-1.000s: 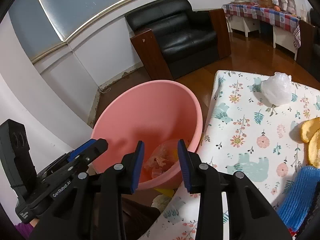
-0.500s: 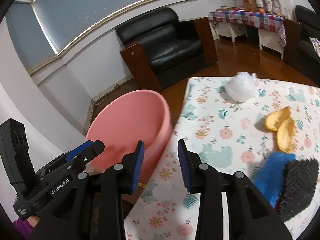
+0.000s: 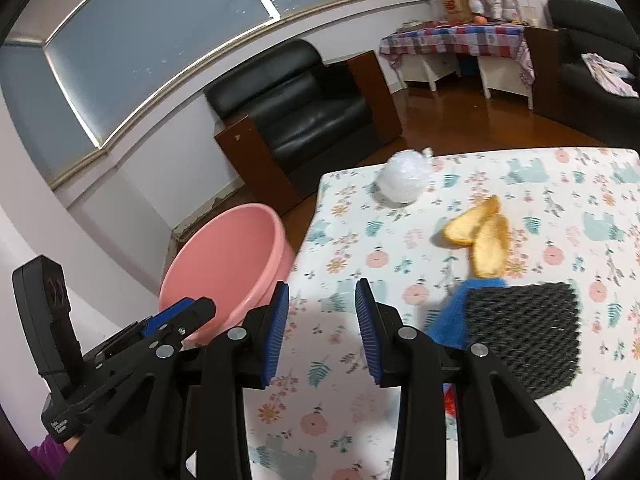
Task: Collect trash
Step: 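Move both open grippers back over the yellow chip pieces on the table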
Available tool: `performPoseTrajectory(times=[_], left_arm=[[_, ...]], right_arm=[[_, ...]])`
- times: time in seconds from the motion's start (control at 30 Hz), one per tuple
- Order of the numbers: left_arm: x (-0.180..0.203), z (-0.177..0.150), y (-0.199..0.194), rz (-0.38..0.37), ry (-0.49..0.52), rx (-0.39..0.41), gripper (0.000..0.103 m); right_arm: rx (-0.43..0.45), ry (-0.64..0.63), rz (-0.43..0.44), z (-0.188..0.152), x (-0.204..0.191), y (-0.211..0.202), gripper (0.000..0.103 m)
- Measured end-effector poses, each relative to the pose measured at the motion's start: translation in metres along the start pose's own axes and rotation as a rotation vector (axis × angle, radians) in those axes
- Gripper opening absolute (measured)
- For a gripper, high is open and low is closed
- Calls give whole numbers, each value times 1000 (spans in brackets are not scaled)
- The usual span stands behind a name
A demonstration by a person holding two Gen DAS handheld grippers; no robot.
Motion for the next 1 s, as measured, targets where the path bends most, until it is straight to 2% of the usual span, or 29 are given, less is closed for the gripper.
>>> performPoseTrajectory(times=[0.57, 1.0], left_arm=[[54, -4, 11, 9, 103, -39, 37], [99, -2, 30, -21, 162, -61, 37]], right_arm=[[68, 70, -32, 5, 54, -35, 35], [132, 185, -76, 10, 124, -63, 35]])
Point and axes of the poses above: each gripper's, at about its wrist camera, not at the fingertips, and y roughly the way its jaws point, x to its right, z to its top, the point moved 5 cm from there along y, roughly the way its jaws point, and after that the axes turned 2 degrees about z, right-handed, at the moved point
